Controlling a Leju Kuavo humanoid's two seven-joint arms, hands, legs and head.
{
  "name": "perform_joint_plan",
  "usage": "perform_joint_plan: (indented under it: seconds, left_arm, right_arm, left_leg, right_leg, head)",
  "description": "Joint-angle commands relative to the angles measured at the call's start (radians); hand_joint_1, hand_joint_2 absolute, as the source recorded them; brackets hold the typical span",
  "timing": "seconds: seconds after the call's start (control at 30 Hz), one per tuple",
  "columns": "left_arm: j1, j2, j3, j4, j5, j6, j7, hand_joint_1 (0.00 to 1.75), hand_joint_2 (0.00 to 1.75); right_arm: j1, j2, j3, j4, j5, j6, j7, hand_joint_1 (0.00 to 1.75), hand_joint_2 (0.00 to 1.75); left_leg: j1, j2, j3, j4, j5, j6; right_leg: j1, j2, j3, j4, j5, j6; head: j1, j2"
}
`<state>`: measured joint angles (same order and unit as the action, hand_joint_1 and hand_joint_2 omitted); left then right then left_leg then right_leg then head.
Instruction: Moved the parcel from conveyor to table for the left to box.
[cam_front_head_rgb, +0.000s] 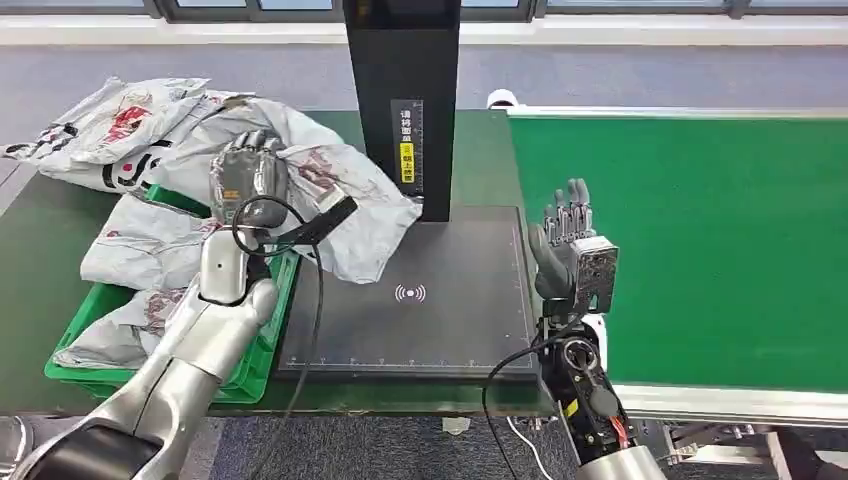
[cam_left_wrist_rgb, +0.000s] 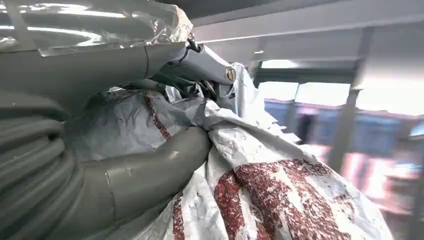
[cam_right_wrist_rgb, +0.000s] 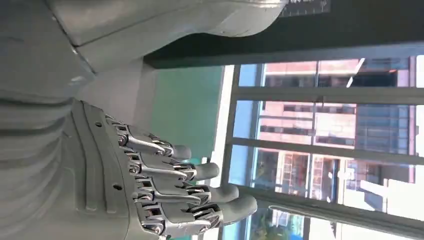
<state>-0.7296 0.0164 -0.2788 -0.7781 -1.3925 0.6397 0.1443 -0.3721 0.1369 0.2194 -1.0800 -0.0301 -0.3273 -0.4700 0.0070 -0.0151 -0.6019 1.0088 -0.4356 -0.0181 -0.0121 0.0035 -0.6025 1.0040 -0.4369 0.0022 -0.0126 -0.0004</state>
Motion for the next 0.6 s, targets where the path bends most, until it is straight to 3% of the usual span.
perform_joint_plan:
  seconds: [0.03,0.07,0.17,0.33,0.6]
  left_arm:
    - [-0.007,0.147,0.266,0.257,-0.112,-0.012,0.195,1.75,1.75]
    - [0.011,0.161,0.293,0.253,-0.118,-0.007,0.201,1.75,1.75]
    - [0.048,0.191,0.377,0.235,-0.149,-0.018,0.226,1.75,1.75]
    - [0.019,0.224,0.471,0.245,-0.178,-0.059,0.248,1.75,1.75]
    - [-0.013,0.251,0.463,0.293,-0.178,-0.096,0.285,1.75,1.75]
  right_arm:
    - [0.054,-0.035,0.020,0.007,0.010,0.006,0.005,0.00,1.75]
    - [0.072,-0.037,0.020,-0.001,0.013,0.009,-0.001,0.00,1.75]
    - [0.074,-0.024,0.010,-0.007,0.027,0.015,-0.003,0.00,1.75]
    - [0.031,-0.008,-0.007,-0.007,0.047,0.013,0.038,0.00,1.75]
    - [0.043,-0.014,-0.011,-0.003,0.048,0.017,0.037,0.00,1.75]
  left_leg:
    - [0.001,0.010,0.006,-0.004,0.000,0.000]
    - [0.001,0.005,0.003,-0.002,-0.001,0.000]
    - [0.002,0.012,0.010,-0.007,-0.001,-0.001]
    - [0.002,0.009,0.001,0.000,-0.002,-0.003]
    - [0.003,0.006,0.000,-0.001,-0.001,-0.002]
  right_leg:
    - [0.001,0.008,0.003,-0.004,0.002,-0.001]
    - [0.001,0.004,0.002,-0.002,0.001,-0.001]
    - [0.002,0.010,0.006,-0.006,0.001,-0.002]
    - [0.003,0.008,-0.002,0.000,-0.001,-0.003]
    - [0.005,0.003,-0.001,-0.001,0.000,-0.003]
  head:
    - [0.000,0.000]
    - [0.000,0.000]
    - [0.000,0.000]
    - [0.000,0.000]
    - [0.000,0.000]
